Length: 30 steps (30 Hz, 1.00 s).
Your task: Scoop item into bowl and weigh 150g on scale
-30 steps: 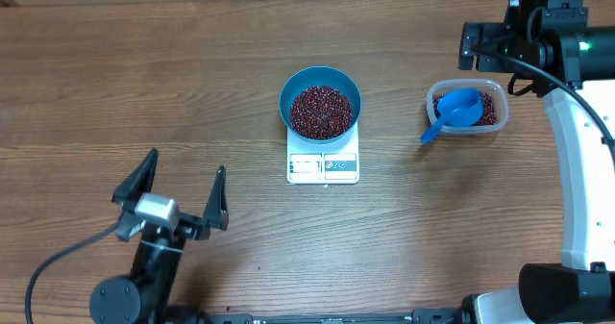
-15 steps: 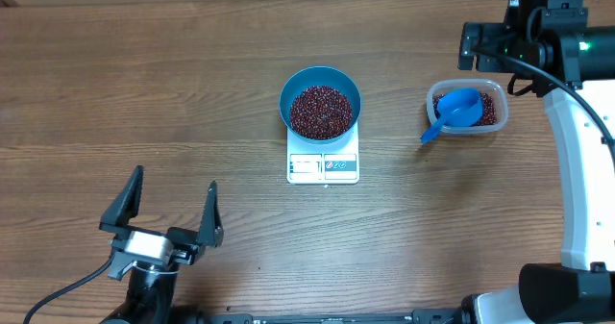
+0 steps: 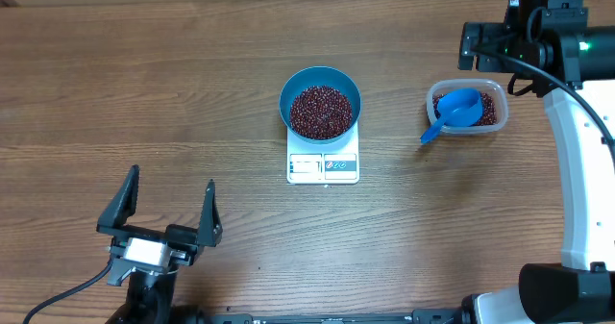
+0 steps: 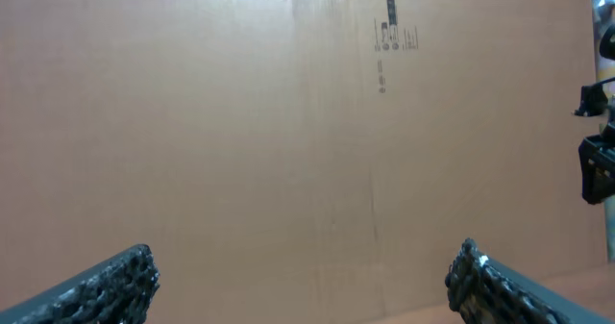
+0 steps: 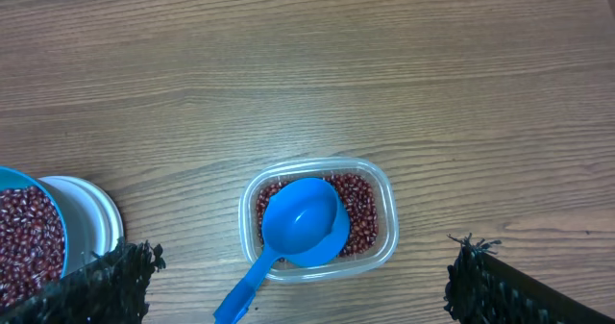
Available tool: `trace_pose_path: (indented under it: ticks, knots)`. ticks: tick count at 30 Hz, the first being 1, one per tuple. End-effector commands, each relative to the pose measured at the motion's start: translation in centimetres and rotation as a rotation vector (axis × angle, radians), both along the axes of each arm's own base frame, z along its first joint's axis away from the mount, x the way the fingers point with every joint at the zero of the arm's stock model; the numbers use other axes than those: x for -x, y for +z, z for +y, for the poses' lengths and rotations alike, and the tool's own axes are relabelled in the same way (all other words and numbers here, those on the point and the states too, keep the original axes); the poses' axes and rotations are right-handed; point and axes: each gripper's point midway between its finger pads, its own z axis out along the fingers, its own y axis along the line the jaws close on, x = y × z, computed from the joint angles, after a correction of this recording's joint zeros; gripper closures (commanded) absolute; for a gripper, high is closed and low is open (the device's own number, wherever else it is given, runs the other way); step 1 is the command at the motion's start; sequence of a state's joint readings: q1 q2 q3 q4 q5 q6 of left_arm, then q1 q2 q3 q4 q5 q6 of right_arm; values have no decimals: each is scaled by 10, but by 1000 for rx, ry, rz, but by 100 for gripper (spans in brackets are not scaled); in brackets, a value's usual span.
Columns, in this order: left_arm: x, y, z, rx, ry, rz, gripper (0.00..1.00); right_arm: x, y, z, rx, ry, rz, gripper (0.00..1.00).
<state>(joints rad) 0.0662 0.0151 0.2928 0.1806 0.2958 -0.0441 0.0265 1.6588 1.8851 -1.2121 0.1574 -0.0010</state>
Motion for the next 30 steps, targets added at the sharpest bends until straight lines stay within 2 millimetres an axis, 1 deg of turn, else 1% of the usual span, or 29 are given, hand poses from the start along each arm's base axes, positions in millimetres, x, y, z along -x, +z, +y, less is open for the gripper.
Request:
trace_pose_path:
  ticks: [1,6,15,22,25,30]
  knots:
    - [-3,-6,4,-7,25,-21,1,-1,8,-2,11,3,-24,0]
    - [-5,-12,3,-9,22,-52,0,-1,8,-2,11,3,-24,0]
    - [-8,-35,3,-9,15,-149,0,-1,8,-2,11,3,-24,0]
    - [-17,-51,5,-12,16,-81,1,-1,8,-2,11,3,-24,0]
    - [-25,-65,7,-6,23,-14,0,-1,8,-2,11,3,-24,0]
    - [-40,-103,9,10,24,160,0,-1,8,-2,11,3,-24,0]
